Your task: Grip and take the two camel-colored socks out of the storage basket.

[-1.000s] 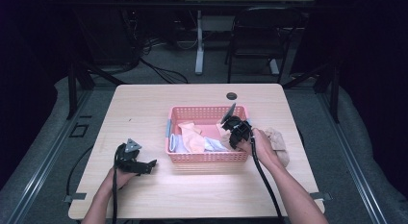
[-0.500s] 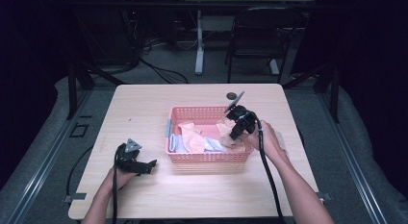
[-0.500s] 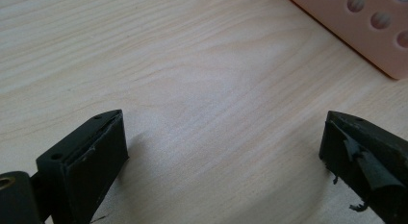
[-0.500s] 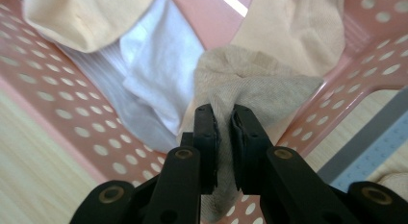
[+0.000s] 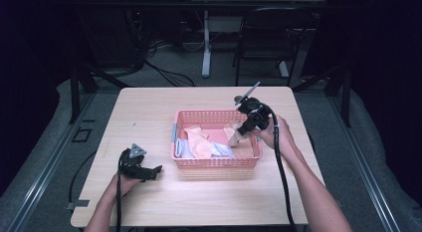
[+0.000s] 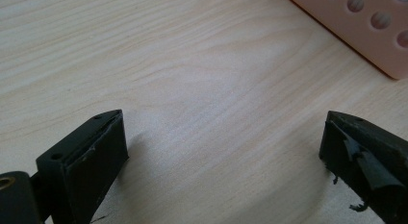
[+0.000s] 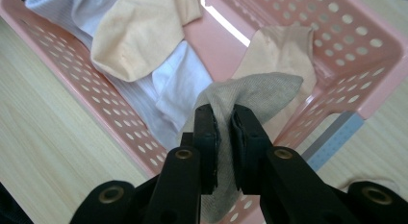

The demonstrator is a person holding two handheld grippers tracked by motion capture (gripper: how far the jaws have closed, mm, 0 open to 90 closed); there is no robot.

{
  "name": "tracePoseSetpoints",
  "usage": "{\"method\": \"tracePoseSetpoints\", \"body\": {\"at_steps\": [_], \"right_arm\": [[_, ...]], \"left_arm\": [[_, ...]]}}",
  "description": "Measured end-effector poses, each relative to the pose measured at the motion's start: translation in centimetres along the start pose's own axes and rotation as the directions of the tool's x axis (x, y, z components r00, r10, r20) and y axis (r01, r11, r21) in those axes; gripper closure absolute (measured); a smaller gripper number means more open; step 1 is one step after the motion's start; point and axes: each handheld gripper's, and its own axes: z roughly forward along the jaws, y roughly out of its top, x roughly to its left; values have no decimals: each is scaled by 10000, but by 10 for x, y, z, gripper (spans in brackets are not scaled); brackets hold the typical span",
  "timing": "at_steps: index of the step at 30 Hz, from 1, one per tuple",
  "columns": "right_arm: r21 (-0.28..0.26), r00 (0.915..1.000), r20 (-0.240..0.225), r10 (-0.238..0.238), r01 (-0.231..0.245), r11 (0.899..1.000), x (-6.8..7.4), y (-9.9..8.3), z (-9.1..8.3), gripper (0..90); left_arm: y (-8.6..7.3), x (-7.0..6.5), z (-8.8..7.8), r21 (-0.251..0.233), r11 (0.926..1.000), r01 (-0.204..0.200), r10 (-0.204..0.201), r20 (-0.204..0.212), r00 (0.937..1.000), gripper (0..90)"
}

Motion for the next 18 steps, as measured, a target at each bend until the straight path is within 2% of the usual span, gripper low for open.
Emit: {"method": "tracePoseSetpoints", "body": {"at_steps": [6,9,12,15,18], "right_arm": [[-332,10000,-37,-49,48,9994,-1,2,-15,816],[-274,9999,-33,-138,137,9995,-1,3,-21,815],[-518,9999,43,-141,143,9986,-2,4,-30,815],[-527,9999,28,-161,162,9985,-3,4,-36,816],[-730,10000,58,-47,51,9973,-4,3,-44,816]], "left_arm": [[0,0,0,2,10000,-2,2,0,10000,25],[0,0,0,-1,10000,2,-2,0,10000,25],[0,0,0,-1,10000,1,-1,-2,10000,25],[0,0,0,2,10000,-4,4,0,10000,25],[0,0,0,0,10000,-3,3,-1,10000,25]]}}
